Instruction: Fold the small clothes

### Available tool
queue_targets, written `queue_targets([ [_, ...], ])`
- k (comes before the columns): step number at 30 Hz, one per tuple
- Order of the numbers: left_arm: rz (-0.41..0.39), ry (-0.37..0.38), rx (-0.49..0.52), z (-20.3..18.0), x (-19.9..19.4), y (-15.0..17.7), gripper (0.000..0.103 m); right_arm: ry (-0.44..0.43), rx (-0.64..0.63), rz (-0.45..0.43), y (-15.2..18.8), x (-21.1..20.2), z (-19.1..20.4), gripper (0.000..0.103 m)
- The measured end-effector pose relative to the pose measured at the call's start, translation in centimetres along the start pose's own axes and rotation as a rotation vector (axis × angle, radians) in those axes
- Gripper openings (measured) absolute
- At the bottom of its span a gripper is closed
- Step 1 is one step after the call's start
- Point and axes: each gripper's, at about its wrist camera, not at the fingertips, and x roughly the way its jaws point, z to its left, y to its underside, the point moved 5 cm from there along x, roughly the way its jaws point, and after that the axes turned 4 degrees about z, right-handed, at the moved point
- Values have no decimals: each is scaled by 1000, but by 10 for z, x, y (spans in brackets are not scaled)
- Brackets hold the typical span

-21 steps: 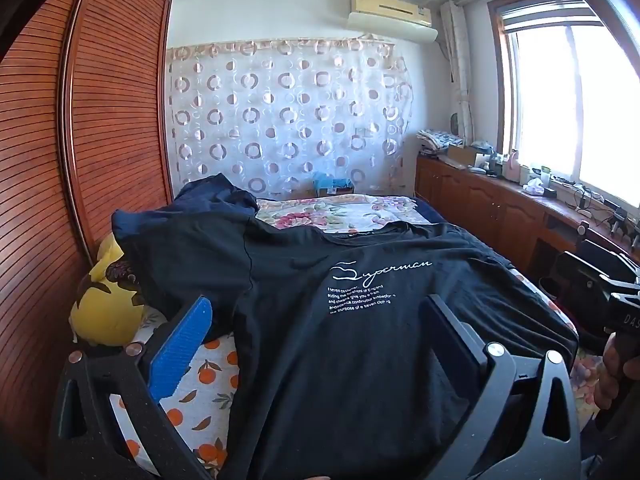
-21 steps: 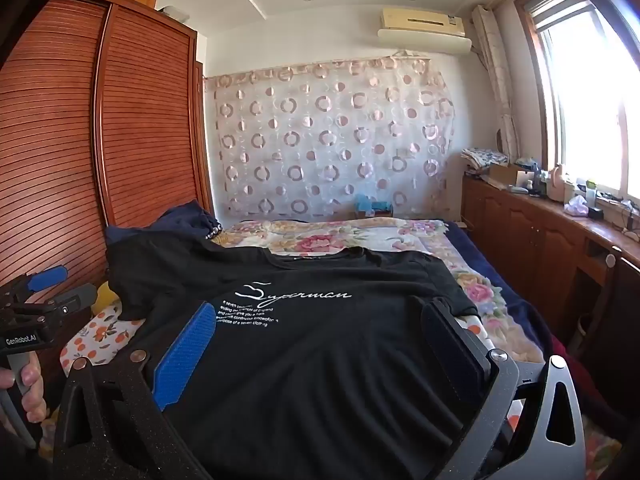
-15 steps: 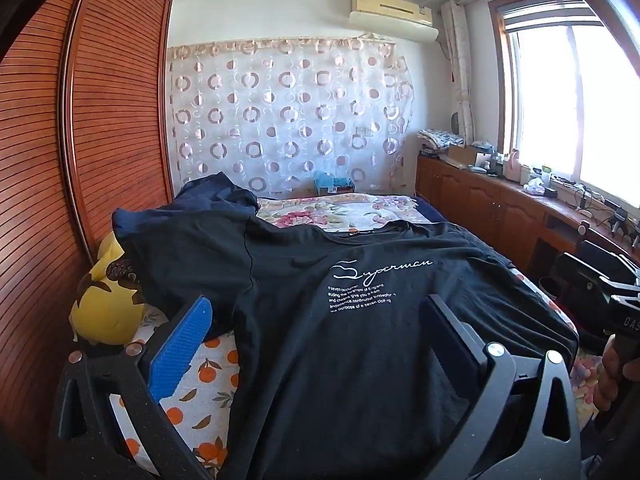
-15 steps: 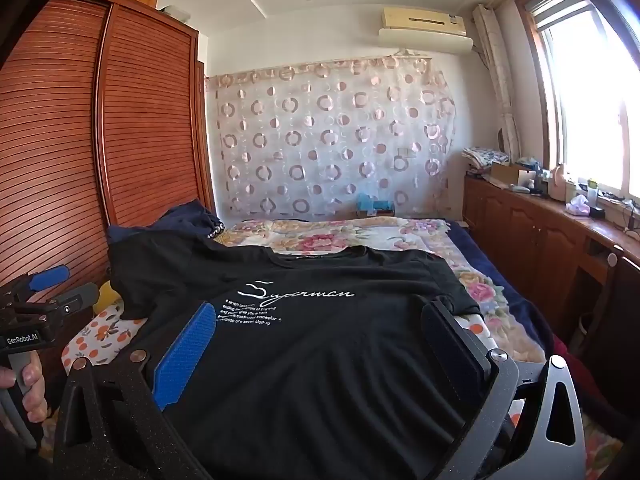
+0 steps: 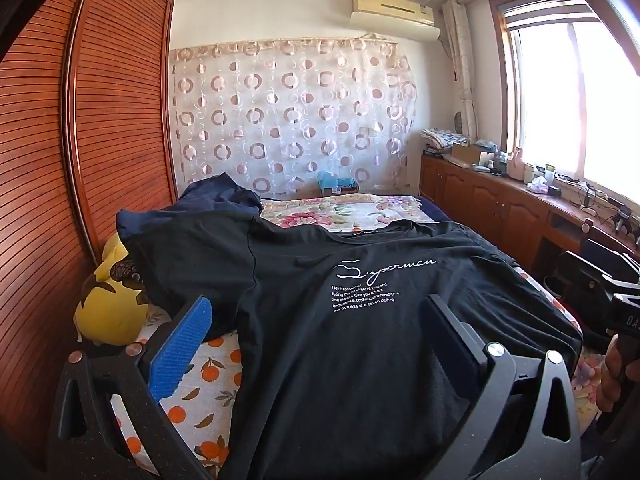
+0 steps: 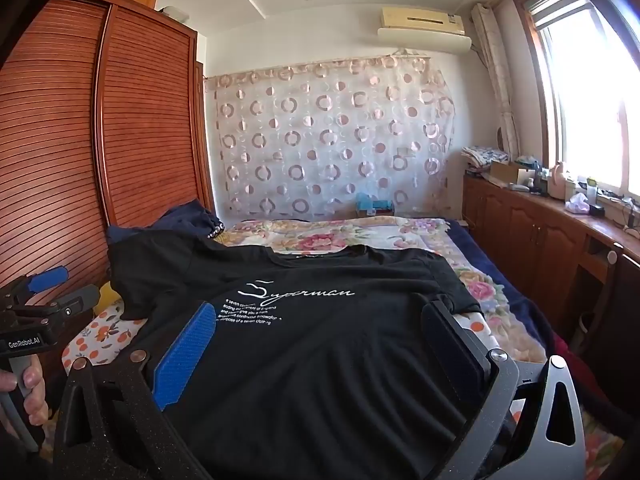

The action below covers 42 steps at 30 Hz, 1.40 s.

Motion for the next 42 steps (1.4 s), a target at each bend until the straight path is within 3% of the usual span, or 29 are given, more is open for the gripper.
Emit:
queue_targets([
  [42, -7, -16, 4, 8, -2, -3, 103, 0, 4, -6, 0, 0, 0, 102],
])
